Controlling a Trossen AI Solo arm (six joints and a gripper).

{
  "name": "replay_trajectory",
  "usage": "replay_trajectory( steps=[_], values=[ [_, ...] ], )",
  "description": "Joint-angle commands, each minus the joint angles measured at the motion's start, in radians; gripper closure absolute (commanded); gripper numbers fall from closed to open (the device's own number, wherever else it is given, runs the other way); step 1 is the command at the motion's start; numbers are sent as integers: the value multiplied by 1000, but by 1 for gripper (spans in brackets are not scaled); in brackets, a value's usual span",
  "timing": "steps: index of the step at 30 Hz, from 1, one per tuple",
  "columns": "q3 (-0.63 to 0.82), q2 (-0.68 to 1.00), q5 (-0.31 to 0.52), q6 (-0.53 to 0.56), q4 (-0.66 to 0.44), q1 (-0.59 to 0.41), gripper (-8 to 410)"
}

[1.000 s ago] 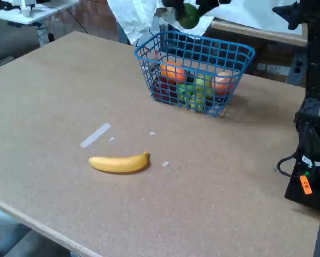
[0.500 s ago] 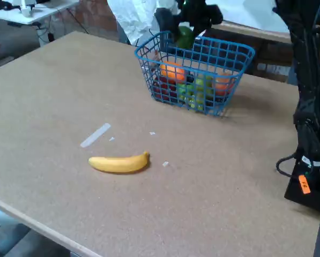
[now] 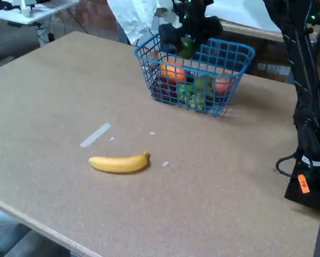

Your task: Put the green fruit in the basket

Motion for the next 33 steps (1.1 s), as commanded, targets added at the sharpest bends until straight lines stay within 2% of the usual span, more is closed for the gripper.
replay_trajectory(
  steps=[1,8,12,33],
  values=[
    [0,1,4,0,-7,-3,151],
    [0,-1,1,-1,-26,-2,49],
    [0,-15,1,-9,-38,-2,19],
    [0,-375,10,-7,19,0,17]
  ],
)
